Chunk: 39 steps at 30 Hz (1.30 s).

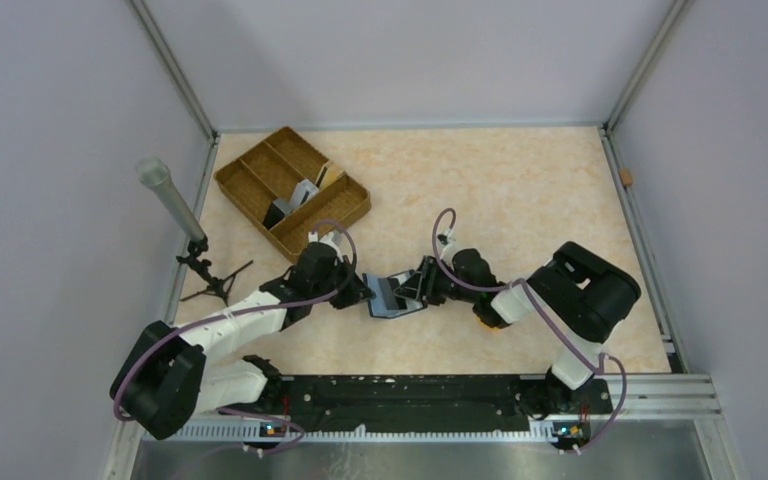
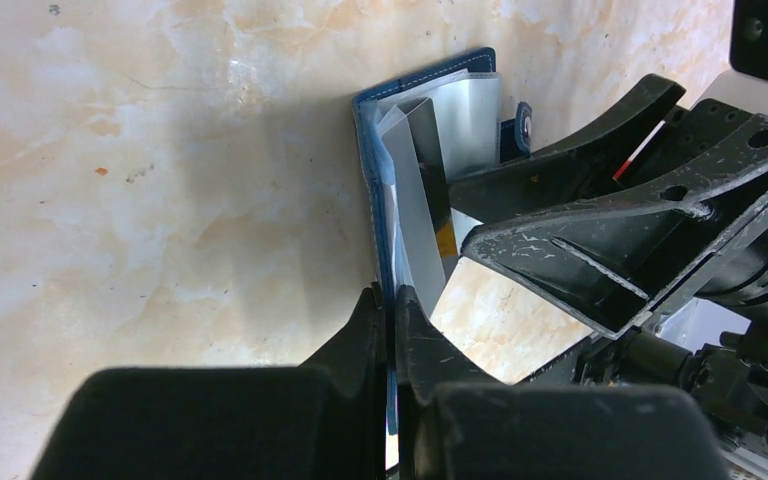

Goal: Put the credit cards into the card holder
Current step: Insert the credit card into the card holder, then turn over the card slot in the card holder.

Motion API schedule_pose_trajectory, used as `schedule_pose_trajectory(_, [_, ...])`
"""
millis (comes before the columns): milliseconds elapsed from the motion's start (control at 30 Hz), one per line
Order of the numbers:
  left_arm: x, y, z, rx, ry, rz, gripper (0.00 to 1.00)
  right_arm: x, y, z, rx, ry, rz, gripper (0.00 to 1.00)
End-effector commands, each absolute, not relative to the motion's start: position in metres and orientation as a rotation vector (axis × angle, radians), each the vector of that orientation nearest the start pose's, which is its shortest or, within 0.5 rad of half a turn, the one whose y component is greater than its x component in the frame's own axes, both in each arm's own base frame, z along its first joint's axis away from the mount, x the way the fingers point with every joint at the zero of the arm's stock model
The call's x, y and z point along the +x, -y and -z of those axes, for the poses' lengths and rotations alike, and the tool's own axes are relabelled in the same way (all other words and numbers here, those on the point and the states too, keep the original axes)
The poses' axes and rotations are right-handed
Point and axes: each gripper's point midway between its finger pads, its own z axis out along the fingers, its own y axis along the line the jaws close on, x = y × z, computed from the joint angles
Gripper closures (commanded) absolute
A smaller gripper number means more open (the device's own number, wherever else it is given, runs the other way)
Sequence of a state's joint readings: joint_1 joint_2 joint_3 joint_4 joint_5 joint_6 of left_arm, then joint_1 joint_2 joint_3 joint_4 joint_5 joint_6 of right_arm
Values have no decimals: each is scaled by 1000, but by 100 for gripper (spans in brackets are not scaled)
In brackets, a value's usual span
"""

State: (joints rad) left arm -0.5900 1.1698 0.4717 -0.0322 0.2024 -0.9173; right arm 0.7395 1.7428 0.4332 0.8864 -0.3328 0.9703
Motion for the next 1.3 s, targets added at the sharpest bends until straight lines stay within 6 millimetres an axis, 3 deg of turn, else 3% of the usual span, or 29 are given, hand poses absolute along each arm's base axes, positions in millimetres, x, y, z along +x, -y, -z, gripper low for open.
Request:
schedule_pose_trajectory(0, [226, 228, -75, -274, -2445, 937, 100, 227, -333, -22, -59, -2314, -1223, 55])
schedule_pose_trajectory(367, [224, 221, -67, -291, -2447, 919, 100, 214, -360, -40, -78, -2302, -1370, 62])
schedule_pose_trajectory(567, [228, 223, -72, -284, -2414, 940, 100, 212, -374, -58, -95, -2251, -1458, 64])
schedule_pose_trajectory(800, [228, 221, -74, -285, -2407, 935, 100, 210, -376, -71, -67, -2206, -1525, 66])
schedule_pose_trajectory(1067, [226, 204, -79, -263, -2459, 799, 100, 216, -363, -69, -81, -2215, -1389, 49])
schedule_pose_trajectory(1267, [226, 195, -87, -202, -2512, 693, 100, 220, -351, -70, -103, -2228, -1273, 43])
